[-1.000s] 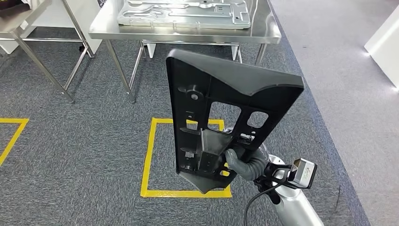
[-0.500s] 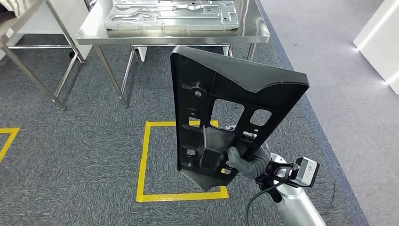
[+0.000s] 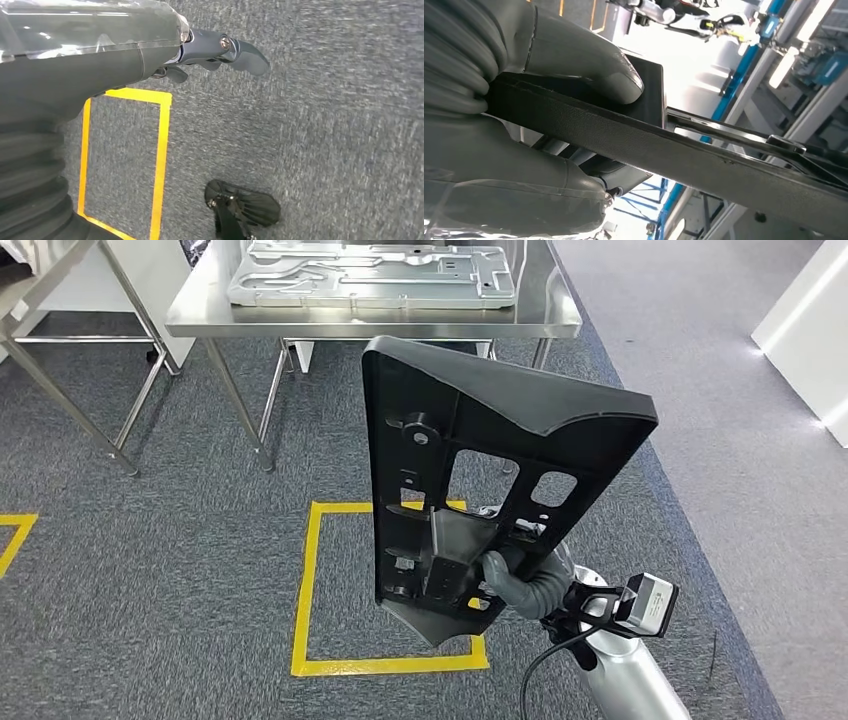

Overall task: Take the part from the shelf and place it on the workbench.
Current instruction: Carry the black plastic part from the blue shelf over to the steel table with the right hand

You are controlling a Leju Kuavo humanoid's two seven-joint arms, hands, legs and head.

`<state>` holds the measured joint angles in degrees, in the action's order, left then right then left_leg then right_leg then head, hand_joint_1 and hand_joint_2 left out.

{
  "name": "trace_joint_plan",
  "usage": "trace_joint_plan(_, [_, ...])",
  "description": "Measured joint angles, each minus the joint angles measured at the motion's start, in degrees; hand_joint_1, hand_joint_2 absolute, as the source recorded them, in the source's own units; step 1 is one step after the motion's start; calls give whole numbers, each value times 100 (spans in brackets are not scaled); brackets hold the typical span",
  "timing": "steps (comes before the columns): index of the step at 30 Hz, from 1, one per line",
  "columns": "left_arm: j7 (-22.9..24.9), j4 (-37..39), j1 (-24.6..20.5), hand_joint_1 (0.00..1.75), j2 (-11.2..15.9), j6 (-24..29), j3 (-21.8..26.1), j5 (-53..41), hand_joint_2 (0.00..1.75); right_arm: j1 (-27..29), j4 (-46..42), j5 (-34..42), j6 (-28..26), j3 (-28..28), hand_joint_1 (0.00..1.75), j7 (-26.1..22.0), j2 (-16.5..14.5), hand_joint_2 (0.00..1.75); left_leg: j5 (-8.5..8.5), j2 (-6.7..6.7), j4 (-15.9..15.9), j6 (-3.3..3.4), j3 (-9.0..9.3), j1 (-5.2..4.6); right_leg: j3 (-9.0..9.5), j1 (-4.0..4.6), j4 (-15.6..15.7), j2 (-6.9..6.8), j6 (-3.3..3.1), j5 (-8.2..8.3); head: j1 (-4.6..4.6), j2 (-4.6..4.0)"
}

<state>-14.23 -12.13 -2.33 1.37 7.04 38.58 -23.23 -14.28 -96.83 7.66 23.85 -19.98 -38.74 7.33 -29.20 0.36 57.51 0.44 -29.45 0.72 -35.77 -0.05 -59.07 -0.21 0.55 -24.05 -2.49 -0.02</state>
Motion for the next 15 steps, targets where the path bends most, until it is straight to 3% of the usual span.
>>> trace_joint_plan(3, [-12, -2, -11, 0, -7, 1, 0, -6, 175, 10, 5, -15, -27, -3, 175, -28, -9, 175, -69, 25, -35, -100, 47, 1, 68, 14, 98, 20, -84, -93, 1, 0])
trace_joint_plan(5, [-19, -5, -14, 0, -9, 5, 0, -7, 175, 12, 7, -28, -37, -2, 175, -57, -13, 175, -188, 22, 198, -153, -26, 5, 167, -18, 153, 35, -153, -136, 0, 0])
trace_joint_plan(6, [-21, -7, -11, 0, -8, 10, 0, -6, 175, 15, 12, -33, -39, -2, 175, -72, -16, 175, -310, 16, 500, -174, -177, 12, 226, -30, 172, 36, -182, -166, 0, 0])
trace_joint_plan(8, [-22, -6, 4, 0, -8, 18, 1, -3, 175, 27, 37, -43, -29, -4, 175, -92, -25, 175, -570, 13, 1304, -209, -669, 11, 329, -16, 175, 42, -218, -259, 0, 0])
trace_joint_plan(9, [-22, -6, 16, 0, -8, 20, 2, -1, 175, 35, 57, -46, -20, -7, 175, -96, -28, 175, -588, 13, 1580, -218, -887, 11, 389, -9, 174, 51, -222, -310, 0, 0])
trace_joint_plan(10, [-22, -5, 29, 0, -9, 20, 3, 1, 175, 39, 77, -49, -7, -8, 175, -97, -30, 175, -483, 13, 1658, -219, -1018, 11, 458, -3, 173, 62, -222, -363, -1, 0])
trace_joint_plan(11, [-24, -6, 39, 0, -9, 22, 4, 2, 175, 39, 94, -49, 10, -10, 175, -98, -32, 175, -252, 13, 1492, -209, -1029, 10, 540, 0, 173, 73, -217, -422, -1, 0])
trace_joint_plan(13, [-32, -5, 51, 0, -8, 25, 16, 1, 175, 24, 121, -49, 43, -10, 175, -101, -38, 175, 304, 5, 757, -156, -814, -1, 712, 2, 180, 86, -192, -551, 0, 0])
trace_joint_plan(14, [-41, -5, 52, 0, -8, 26, 27, -1, 175, 9, 132, -49, 56, -10, 175, -104, -43, 175, 457, -1, 432, -118, -683, -20, 772, 6, 181, 93, -167, -607, 0, 0])
trace_joint_plan(15, [-50, -5, 48, 0, -8, 26, 37, -3, 175, -6, 140, -47, 66, -9, 175, -109, -49, 175, 501, -5, 237, -77, -598, -42, 805, 5, 191, 97, -137, -646, 0, 0])
